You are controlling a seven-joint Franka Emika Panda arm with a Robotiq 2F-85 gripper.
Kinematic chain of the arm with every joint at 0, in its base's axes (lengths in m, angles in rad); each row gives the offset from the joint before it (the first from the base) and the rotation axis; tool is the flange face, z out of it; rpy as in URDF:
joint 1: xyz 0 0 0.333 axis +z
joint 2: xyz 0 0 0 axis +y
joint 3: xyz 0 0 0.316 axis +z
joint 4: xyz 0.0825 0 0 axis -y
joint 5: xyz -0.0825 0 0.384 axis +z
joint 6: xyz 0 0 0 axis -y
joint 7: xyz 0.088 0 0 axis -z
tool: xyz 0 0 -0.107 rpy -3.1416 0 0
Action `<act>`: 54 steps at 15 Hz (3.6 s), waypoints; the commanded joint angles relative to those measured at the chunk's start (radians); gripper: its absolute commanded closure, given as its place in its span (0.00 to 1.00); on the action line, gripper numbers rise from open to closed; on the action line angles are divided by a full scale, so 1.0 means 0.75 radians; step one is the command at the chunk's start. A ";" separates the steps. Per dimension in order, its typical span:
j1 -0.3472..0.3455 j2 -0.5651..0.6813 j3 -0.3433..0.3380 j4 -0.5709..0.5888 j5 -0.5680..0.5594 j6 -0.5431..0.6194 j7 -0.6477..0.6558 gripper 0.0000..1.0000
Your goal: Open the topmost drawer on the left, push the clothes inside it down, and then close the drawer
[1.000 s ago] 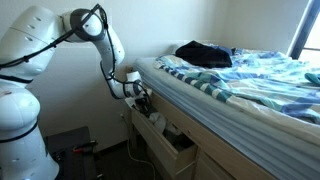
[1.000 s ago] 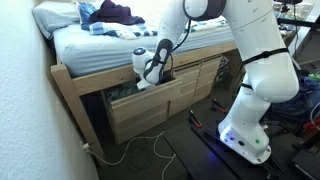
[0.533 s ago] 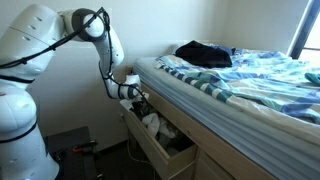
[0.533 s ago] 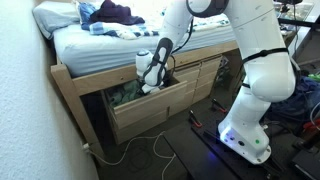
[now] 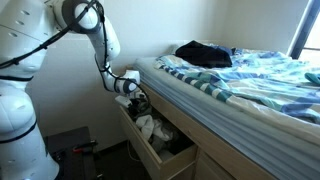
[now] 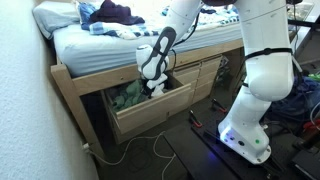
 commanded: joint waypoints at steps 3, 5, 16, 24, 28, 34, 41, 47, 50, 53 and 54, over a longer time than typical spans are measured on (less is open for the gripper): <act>-0.107 -0.154 0.147 -0.077 0.106 -0.261 -0.216 1.00; -0.131 -0.160 0.182 -0.074 0.141 -0.328 -0.272 1.00; 0.033 -0.077 -0.063 -0.046 -0.107 0.164 0.125 1.00; 0.193 -0.201 -0.109 0.012 -0.192 0.005 0.120 1.00; 0.192 -0.314 -0.053 0.043 -0.304 -0.181 0.115 1.00; 0.100 -0.359 0.084 0.067 -0.313 -0.198 0.051 1.00; 0.120 -0.196 0.006 0.124 -0.517 0.152 0.222 1.00; 0.161 -0.035 -0.047 0.201 -0.579 0.232 0.245 1.00; 0.185 0.013 -0.075 0.220 -0.581 0.236 0.254 1.00; 0.201 0.049 -0.107 0.215 -0.580 0.234 0.254 1.00; 0.205 0.061 -0.118 0.210 -0.579 0.237 0.257 1.00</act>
